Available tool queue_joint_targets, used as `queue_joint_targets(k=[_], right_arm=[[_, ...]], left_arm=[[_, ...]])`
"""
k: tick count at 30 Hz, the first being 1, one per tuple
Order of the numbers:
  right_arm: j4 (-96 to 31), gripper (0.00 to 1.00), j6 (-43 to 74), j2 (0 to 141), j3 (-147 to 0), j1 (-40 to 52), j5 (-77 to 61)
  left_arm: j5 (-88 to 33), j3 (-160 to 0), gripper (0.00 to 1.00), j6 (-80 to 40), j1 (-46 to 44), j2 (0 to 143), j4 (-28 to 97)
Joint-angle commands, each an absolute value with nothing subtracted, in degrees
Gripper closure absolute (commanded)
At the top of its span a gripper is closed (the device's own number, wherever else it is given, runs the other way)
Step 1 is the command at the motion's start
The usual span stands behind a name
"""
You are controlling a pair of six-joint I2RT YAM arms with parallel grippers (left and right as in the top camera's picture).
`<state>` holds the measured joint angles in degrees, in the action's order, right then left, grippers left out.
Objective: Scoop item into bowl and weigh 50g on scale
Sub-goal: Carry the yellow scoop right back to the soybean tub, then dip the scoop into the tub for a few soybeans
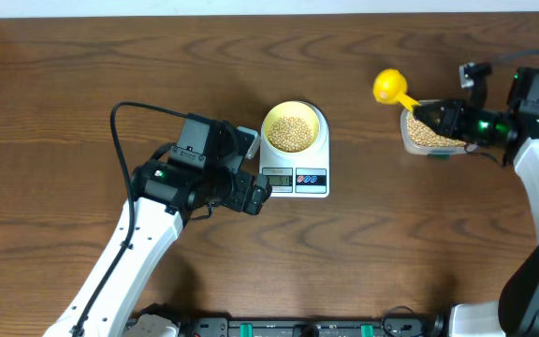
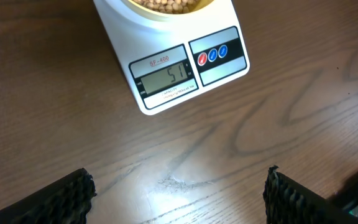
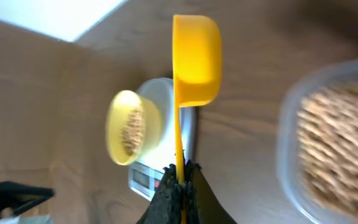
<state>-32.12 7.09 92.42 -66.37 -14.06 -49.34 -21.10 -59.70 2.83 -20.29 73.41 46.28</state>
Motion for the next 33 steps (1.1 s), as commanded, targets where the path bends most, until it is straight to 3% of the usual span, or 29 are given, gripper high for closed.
queue_joint_targets(k=[1, 17, 22, 33], right_arm=[[-33.76, 0.99, 2.37, 88.99, -67.18, -15.55, -42.76], [-41.23, 0.99, -1.91, 79.24, -67.18, -18.57, -22.61], [-43.16, 0.99, -4.03, 79.29, -67.18, -17.06, -11.73], [-46.59, 0.99, -13.08, 79.31, -67.18, -11.18, -1.87]], left_arm=[[-21.61, -59.18, 0.11, 2.72, -20.05, 72.6, 46.41], [-21.61, -59.18, 0.11, 2.72, -20.05, 72.6, 46.41], [-21.61, -59.18, 0.11, 2.72, -20.05, 72.6, 46.41], [-21.61, -59.18, 0.11, 2.72, -20.05, 72.6, 46.41]])
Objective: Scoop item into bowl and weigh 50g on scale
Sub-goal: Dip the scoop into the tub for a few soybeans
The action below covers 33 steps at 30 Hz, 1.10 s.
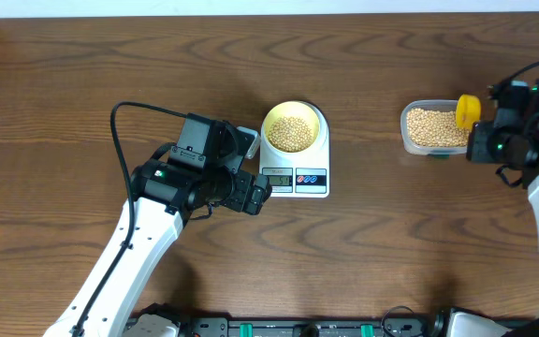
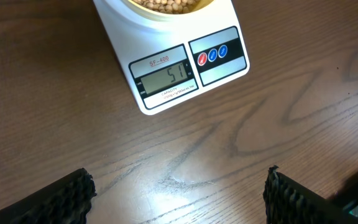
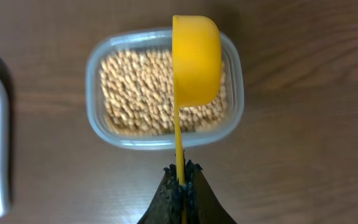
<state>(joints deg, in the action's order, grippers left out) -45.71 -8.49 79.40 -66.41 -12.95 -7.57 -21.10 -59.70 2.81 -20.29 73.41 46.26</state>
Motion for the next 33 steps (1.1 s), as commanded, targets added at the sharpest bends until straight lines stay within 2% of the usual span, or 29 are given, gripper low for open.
queue_joint_targets(k=[1, 9, 19, 22, 29, 33], right_arm=[[-47.35, 0.99, -14.33, 79.31, -67.18, -10.26, -0.51], [-46.48, 0.99, -15.51, 79.31, -67.18, -5.06, 8.99], [-46.54, 0.99, -18.85, 79.31, -67.18, -2.02, 8.58], [-44.56, 0.99, -14.48, 79.31, -67.18, -2.04, 0.01], [-34.06, 0.99, -7.01, 79.31, -67.18, -2.02, -34.3], [-26.04, 0.99, -3.84, 79.31, -67.18, -0.86, -39.59]], left_arm=[[-21.61, -59.18, 0.11, 2.72, -20.05, 72.6, 46.41], [-21.61, -59.18, 0.11, 2.72, -20.05, 72.6, 46.41], [-21.61, -59.18, 0.11, 2.72, -20.05, 72.6, 46.41], [-21.61, -59.18, 0.11, 2.72, -20.05, 72.6, 46.41], [-21.61, -59.18, 0.11, 2.72, -20.05, 72.6, 46.41], [-21.61, -59.18, 0.11, 2.72, -20.05, 72.6, 46.41]])
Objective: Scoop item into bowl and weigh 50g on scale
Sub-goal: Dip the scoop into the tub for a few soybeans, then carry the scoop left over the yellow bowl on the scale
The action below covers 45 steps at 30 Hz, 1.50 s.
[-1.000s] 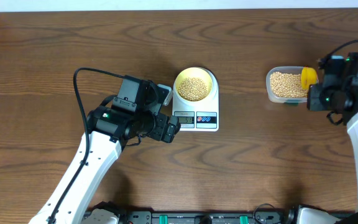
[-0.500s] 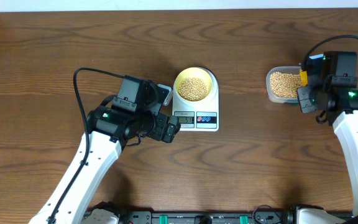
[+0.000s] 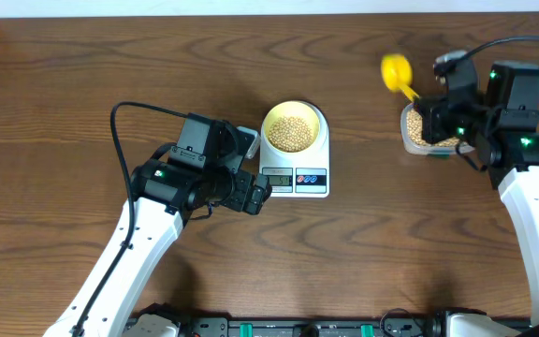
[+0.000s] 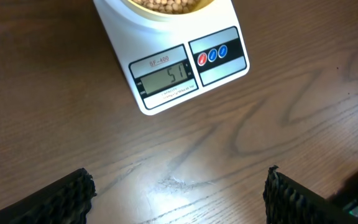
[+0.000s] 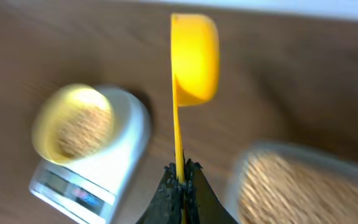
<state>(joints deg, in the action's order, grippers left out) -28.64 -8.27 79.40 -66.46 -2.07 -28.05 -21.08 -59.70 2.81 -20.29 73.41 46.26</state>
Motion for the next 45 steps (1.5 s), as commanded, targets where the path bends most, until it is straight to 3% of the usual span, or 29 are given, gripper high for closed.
queue_joint_targets(k=[1, 13, 24, 34, 45], right_arm=[[-24.6, 0.99, -3.88, 79.31, -67.18, -0.3, -39.53], [-12.23, 0.99, -3.86, 86.3, -67.18, 9.65, -39.4], [-16.36, 0.99, -5.15, 90.04, -67.18, 15.73, -38.3], [-24.51, 0.99, -14.02, 90.13, -67.18, 20.86, -19.9], [-25.12, 0.99, -15.94, 91.79, -67.18, 24.8, -17.87]], left_arm=[[-21.61, -59.18, 0.11, 2.72, -20.05, 72.6, 46.41], [-21.61, -59.18, 0.11, 2.72, -20.05, 72.6, 46.41], [-21.61, -59.18, 0.11, 2.72, -20.05, 72.6, 46.41], [-21.61, -59.18, 0.11, 2.72, -20.05, 72.6, 46.41], [-21.61, -59.18, 0.11, 2.72, -20.05, 72.6, 46.41]])
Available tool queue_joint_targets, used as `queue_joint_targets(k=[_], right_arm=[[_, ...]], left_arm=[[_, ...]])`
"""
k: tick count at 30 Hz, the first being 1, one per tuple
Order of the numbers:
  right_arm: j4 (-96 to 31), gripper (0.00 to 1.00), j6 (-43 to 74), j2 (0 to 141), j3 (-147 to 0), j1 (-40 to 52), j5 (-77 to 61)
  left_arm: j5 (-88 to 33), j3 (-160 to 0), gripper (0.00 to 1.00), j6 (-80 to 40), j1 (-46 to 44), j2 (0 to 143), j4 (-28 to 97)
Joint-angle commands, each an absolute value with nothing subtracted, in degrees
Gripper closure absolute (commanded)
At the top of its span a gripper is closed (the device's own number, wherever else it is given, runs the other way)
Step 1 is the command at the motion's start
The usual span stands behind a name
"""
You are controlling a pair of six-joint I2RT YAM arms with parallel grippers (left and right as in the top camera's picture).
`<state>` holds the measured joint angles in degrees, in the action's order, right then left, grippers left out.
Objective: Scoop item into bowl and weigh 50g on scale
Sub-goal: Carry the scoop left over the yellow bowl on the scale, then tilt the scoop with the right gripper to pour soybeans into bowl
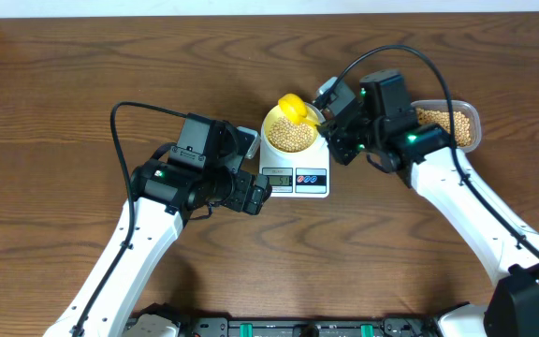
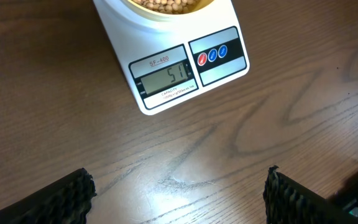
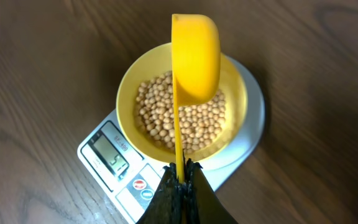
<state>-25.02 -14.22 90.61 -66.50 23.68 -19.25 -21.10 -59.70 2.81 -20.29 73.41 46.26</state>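
A yellow bowl [image 1: 293, 128] of chickpeas [image 3: 182, 118] sits on the white scale [image 1: 293, 178], whose display [image 2: 164, 78] reads 51. My right gripper [image 3: 180, 169] is shut on the thin handle of a yellow scoop [image 3: 195, 57], which hangs over the bowl [image 3: 129, 99]; in the overhead view the scoop [image 1: 292, 107] is above the bowl's far rim. My left gripper [image 2: 176, 193] is open above bare table, just in front of the scale [image 2: 166, 62], holding nothing.
A clear tub of chickpeas [image 1: 447, 122] stands at the right, behind my right arm. Brown wooden table [image 1: 419, 253] all round. A black cable [image 1: 134, 117] loops beside the left arm.
My right gripper has moved left with the scoop, from beside the tub to over the bowl on the scale. The left arm has not moved; the display still reads 51.
The scoop was held by my right gripper at the tub's left edge, then directly over the tub, then up and left of it, and now over the bowl. All along the left gripper stayed open before the scale, which read 51.
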Motion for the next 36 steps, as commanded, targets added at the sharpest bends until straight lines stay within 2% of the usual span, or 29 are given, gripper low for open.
queue_joint_targets(k=[1, 36], right_arm=[[-25.08, 0.99, -15.94, 91.94, -67.18, 24.93, -17.87], [-26.55, 0.99, -15.92, 93.89, -66.96, 26.26, -15.14]], left_arm=[[-21.61, -59.18, 0.11, 2.72, -20.05, 72.6, 46.41], [-21.61, -59.18, 0.11, 2.72, -20.05, 72.6, 46.41]])
